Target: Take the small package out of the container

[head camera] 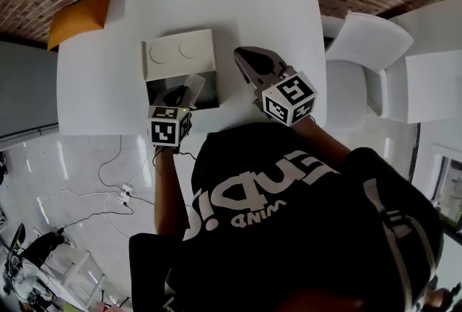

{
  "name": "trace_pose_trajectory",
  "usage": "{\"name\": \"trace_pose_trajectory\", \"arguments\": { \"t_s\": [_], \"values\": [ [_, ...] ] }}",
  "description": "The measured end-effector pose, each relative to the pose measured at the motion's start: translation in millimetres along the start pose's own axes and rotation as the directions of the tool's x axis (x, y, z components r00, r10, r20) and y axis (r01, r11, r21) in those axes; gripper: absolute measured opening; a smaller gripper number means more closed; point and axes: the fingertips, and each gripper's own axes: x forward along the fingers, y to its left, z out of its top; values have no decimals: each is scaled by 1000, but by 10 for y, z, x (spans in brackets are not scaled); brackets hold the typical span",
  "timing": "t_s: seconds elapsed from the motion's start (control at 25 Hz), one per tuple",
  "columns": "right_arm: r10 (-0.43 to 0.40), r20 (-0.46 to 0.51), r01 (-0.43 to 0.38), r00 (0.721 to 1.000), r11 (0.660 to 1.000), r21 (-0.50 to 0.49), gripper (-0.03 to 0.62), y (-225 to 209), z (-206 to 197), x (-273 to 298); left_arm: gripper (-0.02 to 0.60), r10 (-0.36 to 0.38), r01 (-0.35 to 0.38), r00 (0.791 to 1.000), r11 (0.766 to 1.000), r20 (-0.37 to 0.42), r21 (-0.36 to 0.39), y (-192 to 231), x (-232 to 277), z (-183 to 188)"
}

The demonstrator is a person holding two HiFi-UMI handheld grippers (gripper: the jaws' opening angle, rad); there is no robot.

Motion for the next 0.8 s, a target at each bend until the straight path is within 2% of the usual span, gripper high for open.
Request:
{"name": "trace_pose_trajectory", "arguments": {
  "t_s": [0.2, 0.4, 0.6, 0.8],
  "values": [
    [3, -1, -3, 1000, 1000, -5, 0, 12, -7, -18, 28, 24, -25, 993, 1000, 119, 2, -45, -274, 300],
    [5, -3, -5, 1000, 1000, -8, 0, 17, -16, -41, 28, 101, -109, 970, 994, 223, 26, -55, -522, 548],
    [1, 1, -1, 1000, 1000, -20, 0, 28, -17, -66, 26, 127, -133, 931, 991, 342, -6, -100, -666, 714],
    [-3, 4, 3, 1000, 1000, -27, 0, 29, -17, -90, 26, 174, -171, 875, 984, 451, -49, -65, -821, 823]
  ]
}}
